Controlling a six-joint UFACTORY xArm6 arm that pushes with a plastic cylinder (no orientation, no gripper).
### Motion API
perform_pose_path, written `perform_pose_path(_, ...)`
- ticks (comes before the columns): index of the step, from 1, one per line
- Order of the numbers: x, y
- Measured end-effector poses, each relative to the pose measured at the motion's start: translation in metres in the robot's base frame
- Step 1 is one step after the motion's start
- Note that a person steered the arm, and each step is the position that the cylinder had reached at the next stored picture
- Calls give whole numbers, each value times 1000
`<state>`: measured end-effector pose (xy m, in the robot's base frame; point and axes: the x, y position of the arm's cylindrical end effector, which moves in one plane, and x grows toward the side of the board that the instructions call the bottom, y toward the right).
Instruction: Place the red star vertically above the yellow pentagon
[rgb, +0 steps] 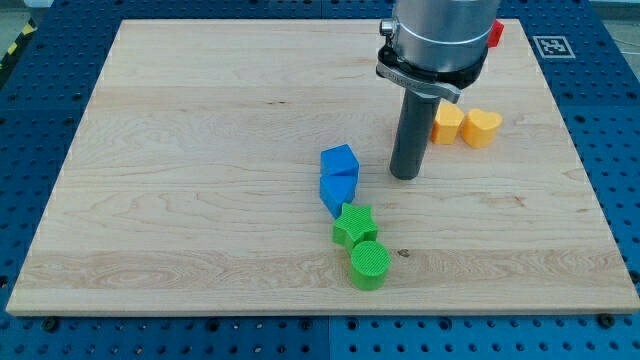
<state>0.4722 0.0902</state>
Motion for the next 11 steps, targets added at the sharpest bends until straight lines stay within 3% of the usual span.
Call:
perform_pose_path(1, 7, 9)
perform_pose_path(3, 33, 83)
perform_pose_path(6, 31, 184)
perform_pose_path(7, 13, 220)
perform_pose_path(8, -29, 224)
perform_pose_path(11, -71, 224)
